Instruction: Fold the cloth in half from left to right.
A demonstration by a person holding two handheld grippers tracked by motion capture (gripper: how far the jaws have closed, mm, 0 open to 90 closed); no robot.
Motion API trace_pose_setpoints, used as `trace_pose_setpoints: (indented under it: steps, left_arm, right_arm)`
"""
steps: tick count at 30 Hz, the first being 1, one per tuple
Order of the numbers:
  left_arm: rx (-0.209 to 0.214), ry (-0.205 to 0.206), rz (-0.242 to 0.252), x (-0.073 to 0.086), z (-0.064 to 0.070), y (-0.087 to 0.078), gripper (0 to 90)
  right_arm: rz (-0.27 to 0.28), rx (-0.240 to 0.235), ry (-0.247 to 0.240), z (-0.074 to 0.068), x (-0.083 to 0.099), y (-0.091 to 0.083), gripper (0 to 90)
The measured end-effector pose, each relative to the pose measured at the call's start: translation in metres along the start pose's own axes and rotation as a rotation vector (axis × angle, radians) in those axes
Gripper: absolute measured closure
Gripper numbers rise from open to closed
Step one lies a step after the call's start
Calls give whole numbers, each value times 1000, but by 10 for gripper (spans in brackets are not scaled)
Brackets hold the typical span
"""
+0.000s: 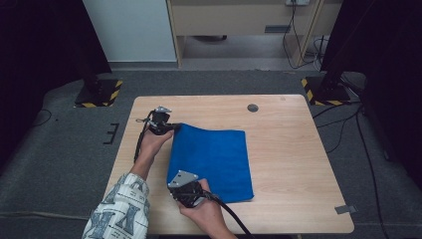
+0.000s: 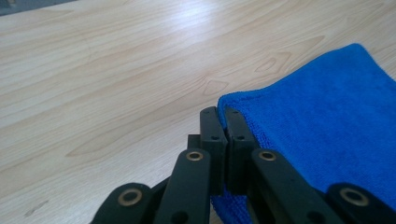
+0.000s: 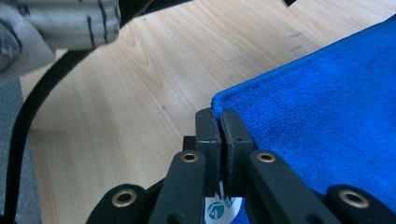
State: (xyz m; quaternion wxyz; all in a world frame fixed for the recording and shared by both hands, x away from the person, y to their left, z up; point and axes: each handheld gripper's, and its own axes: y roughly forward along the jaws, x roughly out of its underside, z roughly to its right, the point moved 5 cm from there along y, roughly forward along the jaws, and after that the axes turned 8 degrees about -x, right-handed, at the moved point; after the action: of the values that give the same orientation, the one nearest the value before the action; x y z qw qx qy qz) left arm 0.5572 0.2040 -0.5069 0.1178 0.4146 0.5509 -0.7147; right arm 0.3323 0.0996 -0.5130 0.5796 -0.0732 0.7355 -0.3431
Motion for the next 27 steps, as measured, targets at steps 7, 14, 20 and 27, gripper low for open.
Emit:
trace_pose_setpoints:
  steps: [7,14,20,27]
  left_arm:
    - [-15,-2,-14,4,-12,-6,882]
    - [-34,-11,-27,9,-27,-17,882]
    - [-56,-13,-33,13,-41,-29,882]
    - [-37,-39,-35,14,-44,-31,881]
  right_arm:
    - [26,-4,-4,-4,-10,2,877]
    - [43,-21,1,-14,-18,12,876]
    - [63,-47,2,-23,-29,23,877]
    - [82,-75,34,-20,-31,23,875]
